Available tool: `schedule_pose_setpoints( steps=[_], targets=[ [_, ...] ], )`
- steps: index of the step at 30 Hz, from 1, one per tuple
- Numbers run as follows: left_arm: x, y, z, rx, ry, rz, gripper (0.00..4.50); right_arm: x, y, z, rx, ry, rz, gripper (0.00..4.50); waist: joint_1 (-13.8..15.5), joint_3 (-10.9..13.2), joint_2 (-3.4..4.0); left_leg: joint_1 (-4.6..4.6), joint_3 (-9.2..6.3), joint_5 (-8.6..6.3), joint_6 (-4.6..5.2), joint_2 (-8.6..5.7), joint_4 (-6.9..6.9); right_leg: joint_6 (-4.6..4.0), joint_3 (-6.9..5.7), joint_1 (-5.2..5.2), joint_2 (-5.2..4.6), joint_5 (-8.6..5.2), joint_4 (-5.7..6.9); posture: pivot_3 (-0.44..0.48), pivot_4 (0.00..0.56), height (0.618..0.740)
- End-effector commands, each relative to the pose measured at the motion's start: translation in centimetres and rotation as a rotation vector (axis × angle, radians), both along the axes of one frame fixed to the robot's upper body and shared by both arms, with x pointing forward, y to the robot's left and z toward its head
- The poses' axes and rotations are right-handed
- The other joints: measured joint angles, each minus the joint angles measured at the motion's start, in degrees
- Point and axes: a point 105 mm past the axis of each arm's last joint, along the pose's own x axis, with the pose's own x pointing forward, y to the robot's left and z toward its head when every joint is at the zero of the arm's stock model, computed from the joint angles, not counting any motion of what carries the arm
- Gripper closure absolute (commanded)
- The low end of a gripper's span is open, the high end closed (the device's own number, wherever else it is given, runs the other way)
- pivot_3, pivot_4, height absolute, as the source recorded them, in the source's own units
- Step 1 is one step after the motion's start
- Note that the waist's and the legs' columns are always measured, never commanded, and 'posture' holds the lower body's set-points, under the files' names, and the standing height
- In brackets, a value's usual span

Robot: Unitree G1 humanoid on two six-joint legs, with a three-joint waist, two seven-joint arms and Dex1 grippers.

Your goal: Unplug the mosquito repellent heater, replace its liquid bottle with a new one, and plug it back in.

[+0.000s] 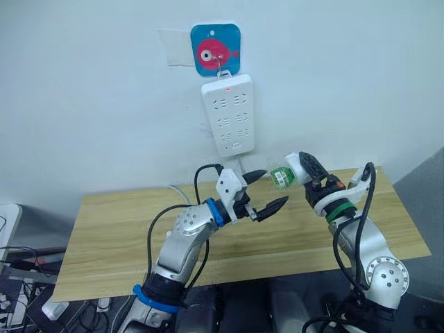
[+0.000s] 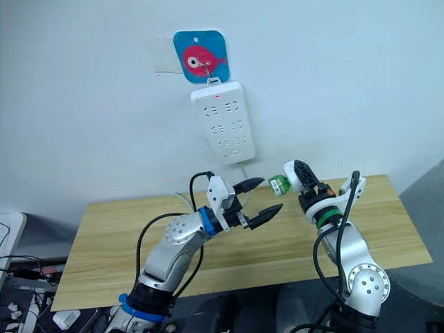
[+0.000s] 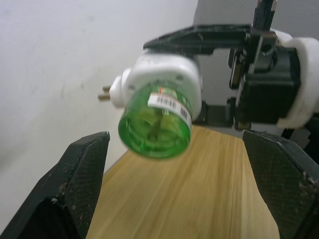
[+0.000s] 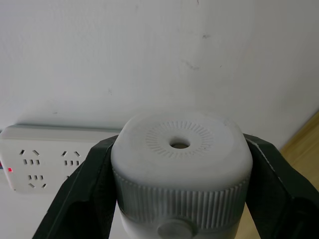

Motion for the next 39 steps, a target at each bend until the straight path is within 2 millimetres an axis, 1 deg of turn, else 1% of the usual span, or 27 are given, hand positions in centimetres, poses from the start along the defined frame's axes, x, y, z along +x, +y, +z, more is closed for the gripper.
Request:
schedule_pose_setpoints(
  steps=[1, 6, 12, 16, 19, 20, 21, 27, 30, 33, 35, 37, 39],
  targets=[
    [0.2, -0.5, 1.1, -0.024, -0.058, -0.008, 0.03, -0.9, 0.5, 1.8, 0.007, -0.088, 0.03, 1.5, -0.06, -0.24, 0.01, 0.01, 0.0, -0.01, 0.01, 0.0, 0.0, 0.0, 0.01, 0.01, 0.0, 0.0, -0.01, -0.241, 0.149, 0.74],
    [0.4, -0.7, 1.1, -0.027, -0.064, -0.009, 0.03, -1.0, 0.5, 1.7, 0.004, -0.089, 0.032, 1.5, -0.43, -0.67, 0.02, 0.05, 0.06, -0.04, 0.06, 0.02, 0.0, 0.02, 0.1, 0.0, 0.04, -0.01, -0.01, -0.241, 0.149, 0.74],
    [1.2, -1.1, 1.0, -0.037, -0.067, 0.016, 0.03, -1.0, 0.4, 2.0, 0.025, -0.101, 0.026, 1.5, -0.47, -1.23, 0.01, 0.11, 0.22, -0.11, 0.19, 0.01, 0.05, 0.04, 0.3, 0.02, 0.04, -0.02, -0.01, -0.252, 0.154, 0.74],
    [1.2, -1.3, 0.6, -0.03, -0.061, 0.014, 0.87, -1.1, 0.7, 2.0, 0.011, -0.106, 0.044, 1.5, -0.52, -1.24, 0.01, 0.15, 0.29, -0.13, 0.22, 0.02, 0.05, 0.05, 0.39, 0.01, 0.06, -0.02, 0.02, -0.254, 0.163, 0.74],
    [1.4, -1.1, 0.4, -0.043, -0.043, 0.03, 1.85, -1.2, 0.7, 2.0, 0.009, -0.104, 0.051, 1.5, -0.52, -1.24, 0.01, 0.17, 0.36, -0.16, 0.27, 0.02, 0.06, 0.05, 0.46, 0.01, 0.06, -0.02, 0.02, -0.26, 0.167, 0.74],
    [1.5, -1.0, 0.5, -0.051, -0.041, 0.037, 2.11, -1.2, 0.7, 1.9, 0.006, -0.103, 0.052, 1.5, -0.53, -1.24, 0.01, 0.17, 0.38, -0.16, 0.28, 0.02, 0.07, 0.05, 0.47, 0.01, 0.06, -0.02, 0.02, -0.26, 0.167, 0.74],
    [1.5, -1.0, 0.5, -0.055, -0.041, 0.039, 2.18, -1.2, 0.7, 1.9, 0.005, -0.102, 0.053, 1.5, -0.55, -1.24, 0.01, 0.18, 0.43, -0.18, 0.3, 0.02, 0.08, 0.06, 0.51, 0.01, 0.06, -0.02, 0.02, -0.262, 0.171, 0.74],
    [1.3, -1.3, 1.0, -0.064, -0.058, 0.022, 2.18, -1.4, 0.9, 1.5, -0.003, -0.089, 0.055, 1.5, -0.6, -1.24, 0.01, 0.24, 0.62, -0.25, 0.42, 0.03, 0.1, 0.11, 0.68, 0.01, 0.06, -0.04, 0.03, -0.261, 0.178, 0.74],
    [1.5, -1.2, 0.9, -0.044, -0.067, 0.03, 2.18, -1.6, 1.0, 1.3, -0.014, -0.081, 0.061, 1.5, -0.6, -1.24, 0.01, 0.24, 0.68, -0.27, 0.45, 0.03, 0.11, 0.14, 0.74, 0.01, 0.06, -0.03, 0.02, -0.262, 0.179, 0.74],
    [1.5, -0.9, 0.6, -0.014, -0.082, 0.022, 2.18, -1.8, 1.0, 0.8, -0.07, -0.07, 0.083, 1.5, -0.6, -1.24, 0.01, 0.25, 0.7, -0.28, 0.47, 0.02, 0.12, 0.15, 0.77, 0.01, 0.06, -0.03, 0.02, -0.262, 0.18, 0.74],
    [1.2, -0.5, 0.7, 0.021, -0.128, -0.024, 2.18, -2.4, 0.9, 0.4, -0.108, -0.061, 0.166, 0.76, -0.59, -1.24, 0.01, 0.26, 0.72, -0.28, 0.47, 0.03, 0.12, 0.15, 0.78, 0.01, 0.06, -0.03, 0.02, -0.264, 0.184, 0.74],
    [0.9, 0.0, 0.8, 0.045, -0.156, -0.068, 2.18, -2.6, 0.2, 0.2, -0.144, -0.046, 0.235, 0.1, -0.71, -1.23, 0.0, 0.26, 0.74, -0.31, 0.53, 0.04, 0.13, 0.16, 0.8, 0.01, 0.06, -0.04, 0.02, -0.266, 0.187, 0.74],
    [0.4, 0.4, 0.9, 0.074, -0.182, -0.12, 2.18, -2.7, -0.3, 0.4, -0.177, -0.043, 0.311, 0.04, -0.79, -1.23, 0.0, 0.27, 0.78, -0.35, 0.58, 0.07, 0.14, 0.16, 0.81, 0.03, 0.08, -0.03, 0.03, -0.259, 0.194, 0.74]
  ],
)
